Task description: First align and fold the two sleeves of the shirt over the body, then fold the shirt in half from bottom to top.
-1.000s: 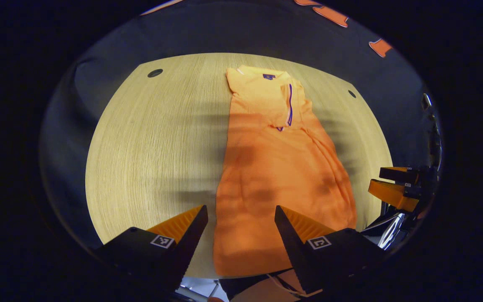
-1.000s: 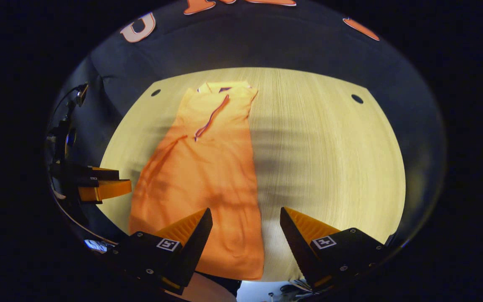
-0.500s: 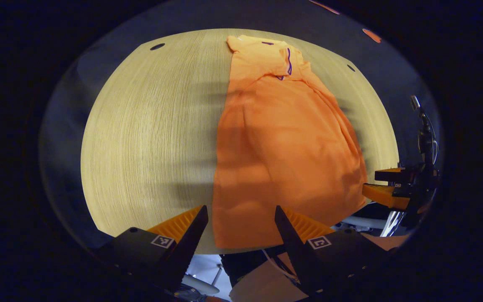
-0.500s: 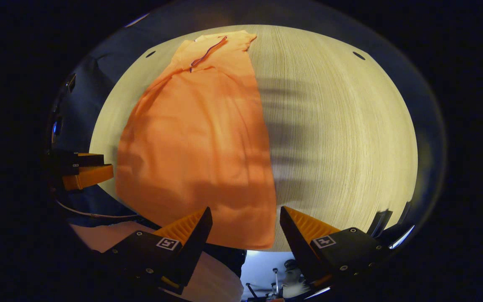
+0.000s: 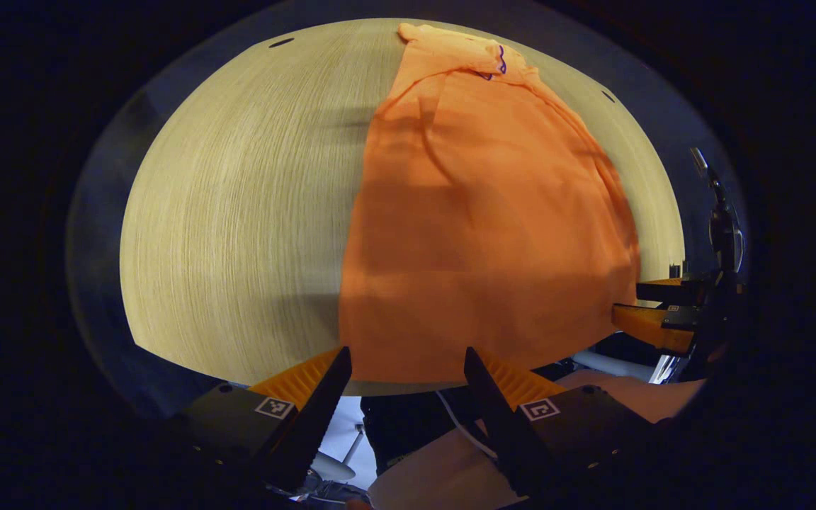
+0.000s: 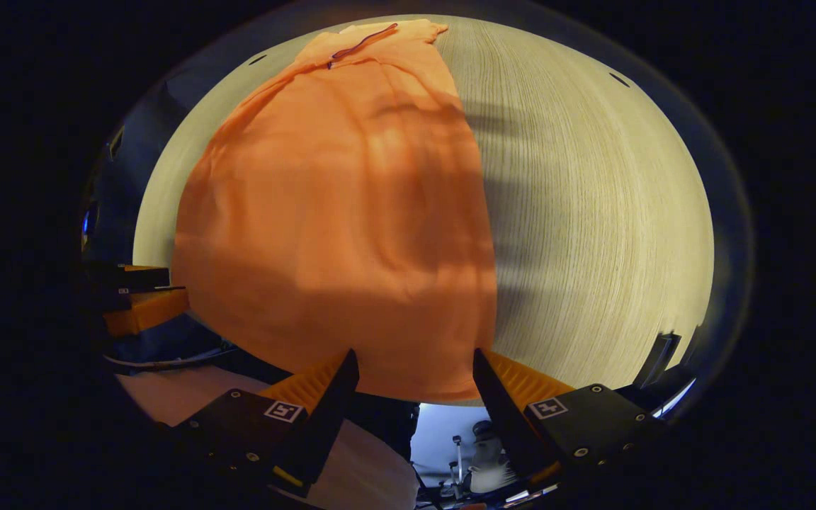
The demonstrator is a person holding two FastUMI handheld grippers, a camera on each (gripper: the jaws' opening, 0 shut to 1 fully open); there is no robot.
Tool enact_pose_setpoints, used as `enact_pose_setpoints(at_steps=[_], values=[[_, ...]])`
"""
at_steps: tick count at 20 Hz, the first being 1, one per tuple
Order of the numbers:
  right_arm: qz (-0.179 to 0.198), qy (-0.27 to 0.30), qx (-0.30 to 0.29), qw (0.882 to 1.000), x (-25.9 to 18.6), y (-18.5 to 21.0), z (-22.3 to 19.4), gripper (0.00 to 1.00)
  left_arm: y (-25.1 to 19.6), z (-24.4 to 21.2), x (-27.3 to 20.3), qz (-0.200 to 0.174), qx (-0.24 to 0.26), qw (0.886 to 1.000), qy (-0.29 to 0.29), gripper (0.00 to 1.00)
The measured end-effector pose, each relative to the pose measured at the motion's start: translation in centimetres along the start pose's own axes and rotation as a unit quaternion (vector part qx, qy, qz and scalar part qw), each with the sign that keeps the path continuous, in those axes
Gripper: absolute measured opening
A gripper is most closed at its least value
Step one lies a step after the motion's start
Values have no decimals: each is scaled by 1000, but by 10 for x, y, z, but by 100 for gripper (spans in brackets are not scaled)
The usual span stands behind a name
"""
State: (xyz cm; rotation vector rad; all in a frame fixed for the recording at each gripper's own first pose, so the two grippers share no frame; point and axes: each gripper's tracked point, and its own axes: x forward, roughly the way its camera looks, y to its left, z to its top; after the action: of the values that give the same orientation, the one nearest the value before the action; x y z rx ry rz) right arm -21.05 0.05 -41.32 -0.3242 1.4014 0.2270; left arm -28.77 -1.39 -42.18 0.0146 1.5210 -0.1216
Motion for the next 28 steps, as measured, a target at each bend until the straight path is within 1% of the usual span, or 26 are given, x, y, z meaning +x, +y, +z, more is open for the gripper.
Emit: enact_pose_setpoints(at_steps=[4,7,8,9,10,11,12,13,14,15,16,17,18,20,23,26,28], values=[[-11,4,-13,1000,3,-1,0,99,1,1,6,10,-5,1000,-6,99],[-26,1,-32,999,6,-1,-1,98,0,4,10,28,10,1000,-7,98],[-36,-1,-41,999,4,-4,-1,97,1,5,12,39,18,999,-10,98],[-40,-2,-45,998,4,-5,-1,92,4,5,14,51,25,998,-12,96],[-37,-1,-45,998,4,-4,-4,81,5,3,12,56,30,998,-16,71],[-32,1,-43,999,4,-2,-5,67,7,2,14,52,29,998,-19,60],[-23,1,-36,999,4,0,-7,65,8,1,13,51,18,998,-23,47],[-8,-2,-24,1000,3,6,-7,38,5,-1,14,42,-2,999,-24,29],[6,-3,-16,1000,4,12,-8,24,3,-4,16,32,-13,999,-14,10],[10,-6,-18,1000,4,13,-7,13,2,-9,16,26,-18,999,-2,10],[8,-12,-13,1000,1,10,-5,13,-3,-6,17,9,-20,1000,-9,11],[17,-16,-10,1000,-1,12,-3,1,-9,-1,12,-5,-22,1000,-18,11],[18,-19,-11,1000,-4,11,-1,1,-12,2,9,-14,-17,999,-26,1],[24,-31,-5,999,-13,10,7,1,-12,10,5,-24,-12,999,-34,1],[36,-58,6,998,-34,9,28,1,-17,26,-10,-39,-23,997,-55,1],[43,-91,13,995,-60,6,51,1,-22,52,-30,-51,-32,994,-88,1],[45,-115,19,992,-73,4,70,1,-22,75,-43,-53,-31,992,-111,1]])
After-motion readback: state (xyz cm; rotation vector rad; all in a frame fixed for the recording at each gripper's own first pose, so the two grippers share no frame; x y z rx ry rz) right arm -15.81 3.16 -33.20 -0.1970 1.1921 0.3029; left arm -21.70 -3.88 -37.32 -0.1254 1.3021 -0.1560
